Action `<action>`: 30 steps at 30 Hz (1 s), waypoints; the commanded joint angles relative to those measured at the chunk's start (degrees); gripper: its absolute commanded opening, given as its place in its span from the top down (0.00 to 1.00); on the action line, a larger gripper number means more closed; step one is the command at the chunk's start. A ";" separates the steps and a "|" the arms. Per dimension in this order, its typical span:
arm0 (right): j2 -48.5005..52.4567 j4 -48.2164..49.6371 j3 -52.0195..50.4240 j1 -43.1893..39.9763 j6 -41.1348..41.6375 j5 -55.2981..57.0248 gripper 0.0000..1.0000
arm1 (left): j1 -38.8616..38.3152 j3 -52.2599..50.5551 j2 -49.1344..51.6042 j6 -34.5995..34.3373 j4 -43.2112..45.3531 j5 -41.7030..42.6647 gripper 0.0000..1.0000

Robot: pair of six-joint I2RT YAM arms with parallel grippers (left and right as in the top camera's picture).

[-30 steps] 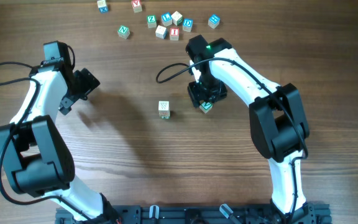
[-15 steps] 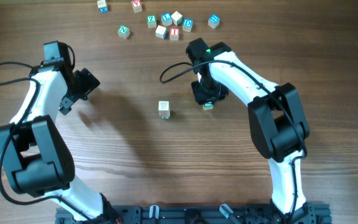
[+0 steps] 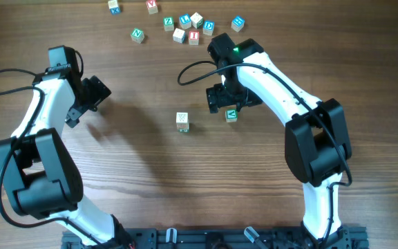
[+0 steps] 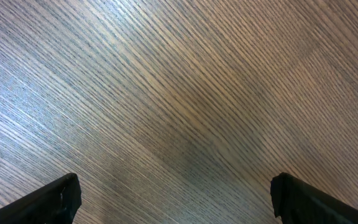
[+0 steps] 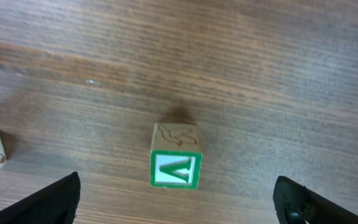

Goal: Form a tower
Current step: 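Align the right gripper over the green V block and close on it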

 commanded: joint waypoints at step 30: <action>-7.06 7.30 -11.15 0.57 1.62 -0.76 0.34 | 0.42 0.61 -1.09 0.46 -0.02 0.07 0.00</action>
